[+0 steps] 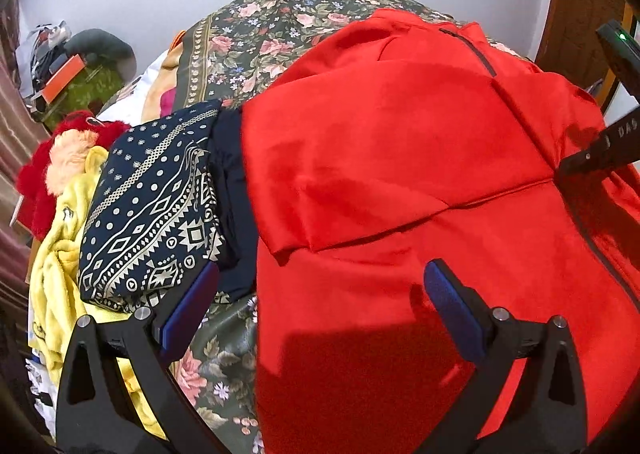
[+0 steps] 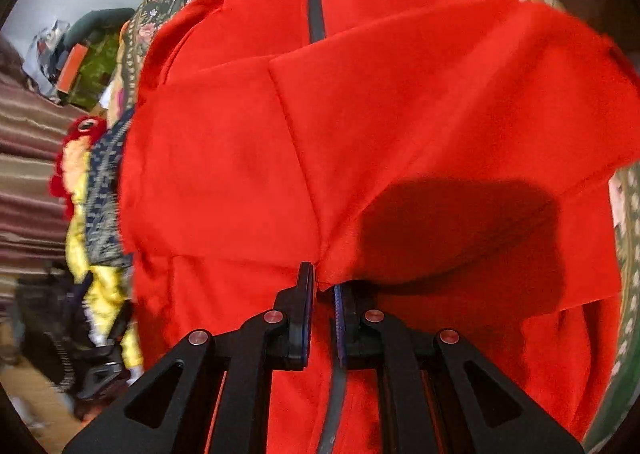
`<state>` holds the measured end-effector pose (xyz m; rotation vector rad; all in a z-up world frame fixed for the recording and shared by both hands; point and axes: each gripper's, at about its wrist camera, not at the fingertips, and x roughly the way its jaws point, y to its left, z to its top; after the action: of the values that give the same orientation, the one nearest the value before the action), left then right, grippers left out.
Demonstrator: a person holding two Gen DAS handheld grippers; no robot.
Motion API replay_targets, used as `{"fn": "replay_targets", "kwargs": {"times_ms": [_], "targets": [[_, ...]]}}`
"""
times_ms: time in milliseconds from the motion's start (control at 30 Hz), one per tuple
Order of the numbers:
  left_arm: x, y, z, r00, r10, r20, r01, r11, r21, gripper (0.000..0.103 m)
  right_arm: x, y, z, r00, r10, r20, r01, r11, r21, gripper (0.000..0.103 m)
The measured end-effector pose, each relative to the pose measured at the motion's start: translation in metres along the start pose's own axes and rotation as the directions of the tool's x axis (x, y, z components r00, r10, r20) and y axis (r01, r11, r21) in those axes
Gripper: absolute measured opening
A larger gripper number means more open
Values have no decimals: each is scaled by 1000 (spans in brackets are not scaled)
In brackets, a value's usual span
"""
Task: Fold large clothes
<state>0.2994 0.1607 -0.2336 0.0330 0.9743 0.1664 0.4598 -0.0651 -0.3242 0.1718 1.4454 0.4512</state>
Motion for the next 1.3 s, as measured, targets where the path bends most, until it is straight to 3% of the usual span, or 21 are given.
{"fn": "replay_targets", "kwargs": {"times_ms": [100, 167, 300, 367, 433, 467, 533, 667, 800, 933, 1067, 1167, 1300], "targets": [[-10, -4, 3, 1000, -2, 15, 2, 1000, 10, 103, -14, -12, 2, 995, 97, -1, -97, 993, 66, 6], [-18, -9, 6, 1000, 0, 28, -1, 1000, 20, 103, -28, -19, 1, 992, 114, 53, -119, 989, 85, 6], [-30, -20, 11, 999, 9, 49, -11, 999, 49, 103, -53, -9, -9, 978, -16, 209, 19, 1000, -12, 6], [-35, -28, 14, 998, 17, 58, -21, 997, 68, 103, -63, 5, -18, 949, -129, 286, 162, 982, -95, 6], [-40, -35, 17, 997, 23, 68, -29, 996, 84, 103, -70, 21, -32, 895, -233, 379, 321, 929, -185, 6], [-42, -40, 19, 997, 25, 73, -31, 995, 92, 103, -72, 24, -38, 876, -250, 413, 355, 913, -201, 6], [-46, -49, 24, 997, 22, 80, -31, 994, 104, 103, -86, 19, -50, 850, -235, 472, 367, 906, -209, 6], [-54, -72, 36, 995, 10, 97, -23, 991, 135, 103, -113, 1, -59, 831, -151, 535, 283, 943, -173, 6], [-59, -99, 49, 994, -16, 111, -4, 985, 175, 103, -133, -29, -63, 834, -107, 541, 209, 969, -131, 6], [-59, -142, 67, 991, -54, 124, 23, 970, 244, 103, -144, -60, -73, 809, -209, 550, 300, 950, -80, 6], [-50, -198, 91, 986, -119, 116, 76, 945, 319, 103, -153, -102, -89, 796, -270, 541, 353, 934, -53, 6], [-36, -241, 107, 983, -158, 93, 113, 923, 369, 103, -157, -137, -104, 805, -269, 529, 331, 943, -24, 6], [-13, -299, 128, 979, -201, 40, 168, 896, 411, 103, -157, -177, -122, 830, -220, 513, 237, 971, 34, 6]]}}
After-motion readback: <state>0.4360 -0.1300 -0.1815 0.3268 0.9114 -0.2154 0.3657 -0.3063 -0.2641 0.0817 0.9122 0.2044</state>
